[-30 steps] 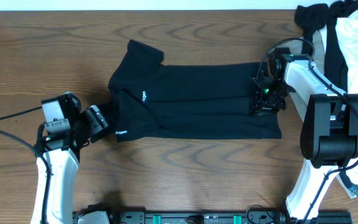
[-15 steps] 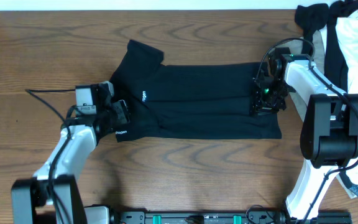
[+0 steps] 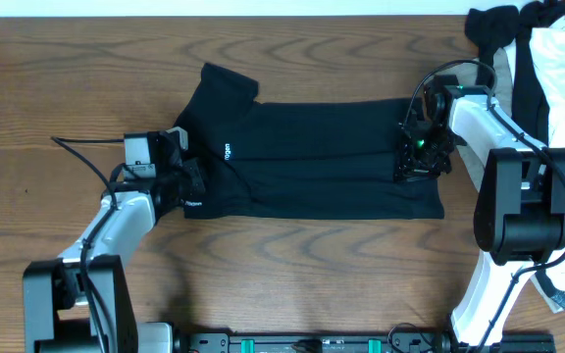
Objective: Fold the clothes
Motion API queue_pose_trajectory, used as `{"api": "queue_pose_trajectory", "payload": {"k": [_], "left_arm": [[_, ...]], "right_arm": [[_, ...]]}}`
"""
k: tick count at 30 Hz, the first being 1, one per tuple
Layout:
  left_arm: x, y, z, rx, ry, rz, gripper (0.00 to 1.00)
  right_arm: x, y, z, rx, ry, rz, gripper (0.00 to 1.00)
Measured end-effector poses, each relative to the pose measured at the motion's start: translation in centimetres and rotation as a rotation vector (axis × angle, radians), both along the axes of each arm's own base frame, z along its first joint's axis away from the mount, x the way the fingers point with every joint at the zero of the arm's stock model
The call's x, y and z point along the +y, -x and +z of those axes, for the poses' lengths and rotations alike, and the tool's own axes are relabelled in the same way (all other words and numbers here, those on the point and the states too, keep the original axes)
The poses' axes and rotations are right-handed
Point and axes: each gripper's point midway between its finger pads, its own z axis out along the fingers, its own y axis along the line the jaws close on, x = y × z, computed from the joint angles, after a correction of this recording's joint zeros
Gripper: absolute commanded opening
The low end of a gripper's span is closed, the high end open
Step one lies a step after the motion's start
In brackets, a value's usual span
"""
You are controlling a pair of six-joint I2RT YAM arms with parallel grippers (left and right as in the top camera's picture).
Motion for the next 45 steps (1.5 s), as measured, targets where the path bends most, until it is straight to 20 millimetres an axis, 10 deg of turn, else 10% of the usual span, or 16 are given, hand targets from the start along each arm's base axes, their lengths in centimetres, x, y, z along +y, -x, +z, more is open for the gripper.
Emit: {"api": "queue_pose_trajectory", "payload": {"k": [9, 18, 25, 45], "left_arm": [[0.0, -2.3, 4.7, -0.196, -0.004, -0.004, 0.08], [3.3, -2.8, 4.1, -0.192, -0.163, 0.113, 0.09], [4.8, -2.2, 3.3, -0.149, -0.243, 0.161, 0.63], [5.2, 2.1, 0.3, 0.066, -0.273, 0.159, 0.38]], "right_arm": [[0.0, 0.0, 0.0, 0.000, 0.000, 0.000, 0.30], [0.0, 0.0, 0.0, 0.000, 0.000, 0.000, 0.30], [0.0, 0.0, 0.0, 0.000, 0.000, 0.000, 0.30], [0.0, 0.0, 0.0, 0.000, 0.000, 0.000, 0.31]]}}
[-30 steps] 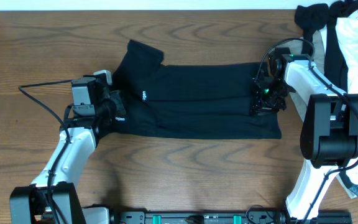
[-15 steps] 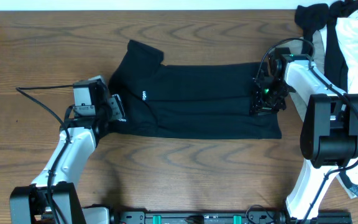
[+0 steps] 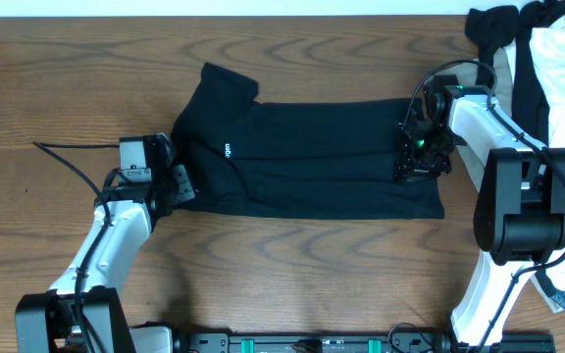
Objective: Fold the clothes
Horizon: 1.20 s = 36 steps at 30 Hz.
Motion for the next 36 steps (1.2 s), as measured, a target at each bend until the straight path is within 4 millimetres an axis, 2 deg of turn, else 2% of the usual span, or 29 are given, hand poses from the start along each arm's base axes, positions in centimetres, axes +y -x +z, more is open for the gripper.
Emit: {"api": "queue_pose_trajectory", "payload": {"k": [5, 7, 9, 12, 14, 17, 23, 27, 33, 36], "left_arm": [[1.5, 0.1, 0.1, 0.010, -0.068, 0.056, 0.39], [1.7, 0.0, 0.7, 0.007, -0.079, 0.066, 0.46], [2.0, -0.5, 2.4, -0.036, -0.090, 0.076, 0.51], [2.1, -1.0, 5.5, -0.121, -0.096, 0.088, 0.52], [2.1, -0.6, 7.5, -0.160, -0.092, 0.094, 0.53], [1.9, 0.5, 8.3, -0.152, -0.078, 0.096, 0.53], [1.2, 1.1, 6.6, -0.078, -0.045, 0.079, 0.53], [0.7, 1.7, 4.0, 0.018, -0.019, 0.064, 0.53], [-0.9, 5.5, -1.1, 0.283, 0.066, 0.033, 0.53], [-1.3, 6.5, -2.5, 0.352, 0.085, 0.023, 0.53]], "right_arm": [[0.0, 0.0, 0.0, 0.001, 0.000, 0.000, 0.31], [0.0, 0.0, 0.0, 0.001, 0.000, 0.000, 0.31], [0.0, 0.0, 0.0, 0.001, -0.001, 0.000, 0.31], [0.0, 0.0, 0.0, 0.001, -0.002, 0.000, 0.31], [0.0, 0.0, 0.0, 0.001, -0.001, 0.000, 0.31], [0.0, 0.0, 0.0, 0.001, -0.001, 0.000, 0.31], [0.0, 0.1, -0.1, 0.003, 0.003, -0.004, 0.31], [-0.3, 0.6, -0.2, 0.026, 0.017, -0.025, 0.30], [-1.4, 1.9, -0.3, 0.084, 0.026, -0.098, 0.29], [-2.1, 2.3, -0.3, 0.108, 0.032, -0.141, 0.29]]}}
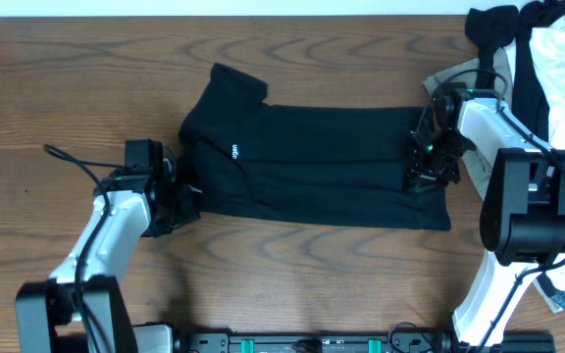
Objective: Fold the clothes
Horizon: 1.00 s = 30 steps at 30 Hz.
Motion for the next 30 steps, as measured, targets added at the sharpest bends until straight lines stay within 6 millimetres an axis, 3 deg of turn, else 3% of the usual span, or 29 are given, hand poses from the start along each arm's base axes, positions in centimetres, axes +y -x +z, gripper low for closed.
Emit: {"api": "queue_pose_trajectory", "payload": {"k": [3, 16, 20, 23, 30], "left_arm": [[-0.1, 0.0, -0.5, 0.010, 0.006, -0.014, 0.53], [0.8, -5.3, -0.3, -0.223, -0.061, -0.077, 0.58], [2.6, -6.4, -0.9, -0.245, -0.170, -0.070, 0.65], [4.1, -6.6, -1.9, -0.227, -0.252, -0.053, 0.66], [6.1, -7.5, -1.9, -0.240, -0.312, -0.008, 0.66]], "right_arm": [[-0.3, 0.2, 0.0, 0.010, 0.003, -0.023, 0.30], [-0.8, 0.4, 0.0, 0.022, 0.007, -0.044, 0.29], [-0.8, 0.4, 0.0, 0.024, 0.009, -0.043, 0.30], [-0.8, 0.4, 0.0, 0.024, 0.009, -0.043, 0.29], [-0.8, 0.4, 0.0, 0.024, 0.009, -0.043, 0.29]]}}
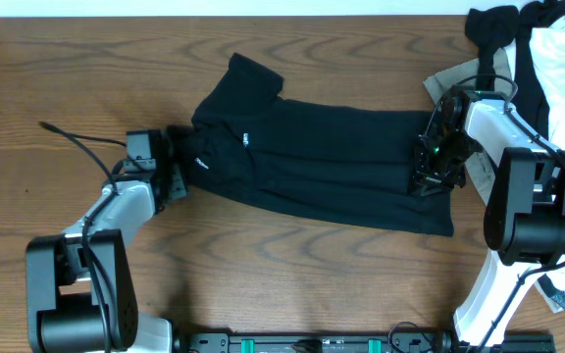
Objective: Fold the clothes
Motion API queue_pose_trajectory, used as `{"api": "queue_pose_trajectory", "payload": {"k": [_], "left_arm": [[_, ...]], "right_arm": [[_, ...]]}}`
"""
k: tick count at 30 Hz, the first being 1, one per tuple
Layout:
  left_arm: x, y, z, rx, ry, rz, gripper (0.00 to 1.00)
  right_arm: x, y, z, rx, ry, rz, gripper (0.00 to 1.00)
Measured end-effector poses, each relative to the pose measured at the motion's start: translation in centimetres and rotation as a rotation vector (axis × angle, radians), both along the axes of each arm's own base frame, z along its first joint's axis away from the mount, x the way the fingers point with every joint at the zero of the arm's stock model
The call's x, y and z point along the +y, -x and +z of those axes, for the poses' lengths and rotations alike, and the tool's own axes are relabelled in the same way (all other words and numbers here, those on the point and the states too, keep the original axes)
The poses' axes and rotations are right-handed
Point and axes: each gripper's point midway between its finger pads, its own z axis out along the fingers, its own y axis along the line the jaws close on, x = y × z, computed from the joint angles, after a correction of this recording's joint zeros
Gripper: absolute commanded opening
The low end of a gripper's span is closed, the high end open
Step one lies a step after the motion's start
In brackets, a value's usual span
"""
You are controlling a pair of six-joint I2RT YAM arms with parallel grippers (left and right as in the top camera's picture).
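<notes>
A black shirt (322, 157), folded lengthwise into a long band, lies slanted across the middle of the wooden table (67, 59). Its collar end (253, 74) is at the upper left and its hem (439, 211) at the lower right. My left gripper (177, 165) sits at the shirt's left edge and appears shut on the cloth there. At the right end, the right gripper (428, 178) presses onto the hem, apparently shut on it. The jaws of both are hidden by the black cloth and their own bodies.
A pile of other clothes, white, black (498, 29) and beige (503, 69), lies at the back right corner beside the right arm. The left arm's cable (77, 142) trails over the table to the left. The table's back edge runs along the top.
The shirt's left end has moved up and to the right with my left gripper, so the band now slants more. The right gripper and hem have shifted slightly right.
At first the shirt lay level, my left gripper at its lower left corner and the right on its right end. The left gripper then stood a little left of that corner. Later both ends sat further right, and now the shirt lies slanted with the left end raised.
</notes>
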Motion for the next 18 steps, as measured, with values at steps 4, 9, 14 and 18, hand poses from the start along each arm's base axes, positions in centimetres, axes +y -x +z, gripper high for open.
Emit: {"api": "queue_pose_trajectory", "payload": {"k": [4, 9, 14, 18], "left_arm": [[2.7, 0.4, 0.0, -0.007, -0.012, 0.103, 0.66], [5.3, 1.2, 0.0, -0.010, 0.005, 0.220, 0.70], [4.9, 1.7, 0.1, -0.009, 0.074, 0.225, 0.72], [3.4, 1.4, 2.8, -0.092, 0.137, 0.181, 0.74]], "right_arm": [[0.0, 0.0, 0.0, 0.000, 0.000, 0.000, 0.30], [0.0, 0.0, 0.0, 0.000, 0.000, 0.000, 0.30], [0.0, 0.0, 0.0, 0.000, 0.000, 0.000, 0.27], [-0.3, 0.0, -0.1, -0.001, 0.015, 0.000, 0.17]]}}
